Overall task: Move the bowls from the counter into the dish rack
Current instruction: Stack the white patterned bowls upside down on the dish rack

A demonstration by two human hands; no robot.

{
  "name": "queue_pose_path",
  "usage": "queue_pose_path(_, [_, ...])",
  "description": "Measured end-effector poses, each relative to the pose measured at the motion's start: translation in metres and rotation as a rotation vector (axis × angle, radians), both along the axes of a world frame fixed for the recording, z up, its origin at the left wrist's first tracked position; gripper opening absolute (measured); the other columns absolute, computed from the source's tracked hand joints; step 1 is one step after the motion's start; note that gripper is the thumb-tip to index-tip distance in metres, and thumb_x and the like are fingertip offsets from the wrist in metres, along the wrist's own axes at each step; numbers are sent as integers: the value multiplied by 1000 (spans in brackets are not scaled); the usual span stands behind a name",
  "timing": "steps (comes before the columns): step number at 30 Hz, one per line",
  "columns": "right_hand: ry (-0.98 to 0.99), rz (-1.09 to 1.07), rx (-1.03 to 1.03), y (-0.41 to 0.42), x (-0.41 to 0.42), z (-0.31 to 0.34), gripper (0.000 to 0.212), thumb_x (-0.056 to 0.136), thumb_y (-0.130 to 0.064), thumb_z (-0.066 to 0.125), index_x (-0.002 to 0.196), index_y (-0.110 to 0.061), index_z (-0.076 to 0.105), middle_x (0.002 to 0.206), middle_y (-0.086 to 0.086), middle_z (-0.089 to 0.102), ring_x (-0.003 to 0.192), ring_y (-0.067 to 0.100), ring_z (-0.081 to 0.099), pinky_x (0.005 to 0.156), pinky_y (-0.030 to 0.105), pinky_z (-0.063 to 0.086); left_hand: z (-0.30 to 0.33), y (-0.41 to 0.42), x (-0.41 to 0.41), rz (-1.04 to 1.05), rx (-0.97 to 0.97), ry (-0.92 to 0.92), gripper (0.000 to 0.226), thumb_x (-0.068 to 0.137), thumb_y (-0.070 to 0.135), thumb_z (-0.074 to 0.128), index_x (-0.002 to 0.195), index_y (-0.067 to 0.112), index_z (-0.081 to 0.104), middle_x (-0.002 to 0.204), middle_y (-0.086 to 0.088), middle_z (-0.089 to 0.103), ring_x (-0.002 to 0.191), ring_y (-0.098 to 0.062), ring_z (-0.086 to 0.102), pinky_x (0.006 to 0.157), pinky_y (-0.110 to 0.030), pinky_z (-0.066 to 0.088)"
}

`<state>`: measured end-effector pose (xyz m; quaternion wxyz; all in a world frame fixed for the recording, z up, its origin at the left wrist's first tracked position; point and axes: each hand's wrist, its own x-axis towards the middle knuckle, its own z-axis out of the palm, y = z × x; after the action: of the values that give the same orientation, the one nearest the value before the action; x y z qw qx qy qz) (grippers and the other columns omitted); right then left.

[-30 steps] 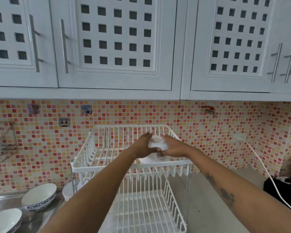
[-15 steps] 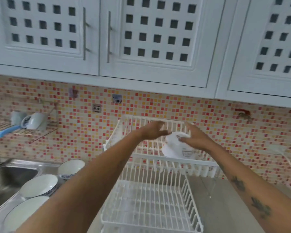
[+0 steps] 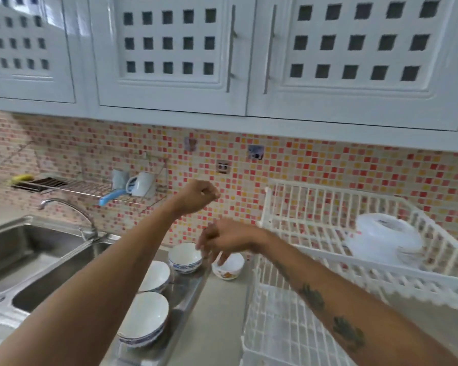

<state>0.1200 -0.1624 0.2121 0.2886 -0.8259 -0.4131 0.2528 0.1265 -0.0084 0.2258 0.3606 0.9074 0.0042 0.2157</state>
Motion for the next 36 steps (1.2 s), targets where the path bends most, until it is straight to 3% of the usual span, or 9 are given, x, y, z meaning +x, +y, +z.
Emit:
queue_pose_path(3, [-21, -110, -80, 56, 25, -52, 34, 89, -17, 53, 113, 5, 64, 110, 22, 67, 85, 22, 57, 75, 37, 50, -34, 37, 6, 32, 11, 85, 24, 94, 23, 57, 96, 0, 65, 93, -6, 60, 88, -17, 55, 71, -26, 46])
queue_pose_path(7, [140, -448, -66, 96, 63, -118, 37, 92, -32, 54, 121, -9, 57, 103, 6, 55, 81, 18, 51, 69, 27, 41, -101, 75, 30, 72, -121, 252, 34, 94, 28, 56, 112, 0, 64, 112, -8, 65, 107, -21, 58, 91, -33, 44])
queue_pose_path(11, [446, -839, 47, 99, 98, -173, 48, 94, -29, 50, 132, -3, 41, 128, 12, 50, 105, 24, 46, 84, 28, 39, -163, 99, 52, 131, -215, 397, 46, 94, 28, 57, 131, 0, 55, 137, -15, 56, 127, -28, 53, 108, -36, 39])
queue_pose_path(14, [355, -952, 71, 102, 124, -196, 56, 90, -25, 53, 139, 1, 41, 139, 16, 49, 124, 30, 50, 99, 31, 44, -193, 109, 75, 134, -274, 440, 48, 95, 28, 55, 134, 0, 50, 141, -14, 51, 125, -28, 52, 105, -31, 41])
queue_pose_path(17, [351, -1019, 121, 103, 144, -213, 58, 90, -22, 53, 141, 0, 39, 141, 17, 48, 125, 31, 50, 100, 32, 44, -214, 108, 96, 116, -345, 496, 34, 97, 18, 51, 128, 3, 52, 130, -12, 52, 97, -22, 55, 75, -17, 47])
queue_pose_path(22, [389, -1171, 202, 108, 173, -245, 57, 89, -21, 54, 141, 0, 41, 135, 18, 54, 119, 32, 55, 82, 28, 46, -244, 102, 134, 33, -334, 538, 35, 95, 20, 53, 123, -1, 55, 122, -24, 61, 116, -38, 58, 96, -36, 47])
queue_pose_path(24, [387, -1226, 219, 113, 183, -260, 59, 88, -22, 55, 142, -2, 40, 137, 17, 53, 121, 32, 54, 89, 31, 48, -258, 101, 147, 4, -315, 550, 35, 94, 17, 53, 123, -3, 55, 125, -28, 60, 118, -41, 56, 99, -42, 45])
queue_pose_path(31, [193, -1176, 131, 123, 216, -297, 57, 96, -27, 45, 150, -26, 26, 146, 18, 39, 124, 35, 51, 101, 37, 44, -298, 104, 184, -97, -135, 575, 49, 94, 26, 51, 141, 13, 42, 148, -13, 40, 137, -29, 39, 117, -37, 29])
queue_pose_path(36, [169, -1133, 39, 124, 232, -313, 50, 97, -29, 44, 144, -14, 42, 148, 19, 39, 131, 34, 46, 108, 34, 38, -315, 100, 201, -90, -173, 574, 50, 97, 27, 49, 144, 10, 38, 150, -13, 39, 140, -28, 37, 116, -31, 27])
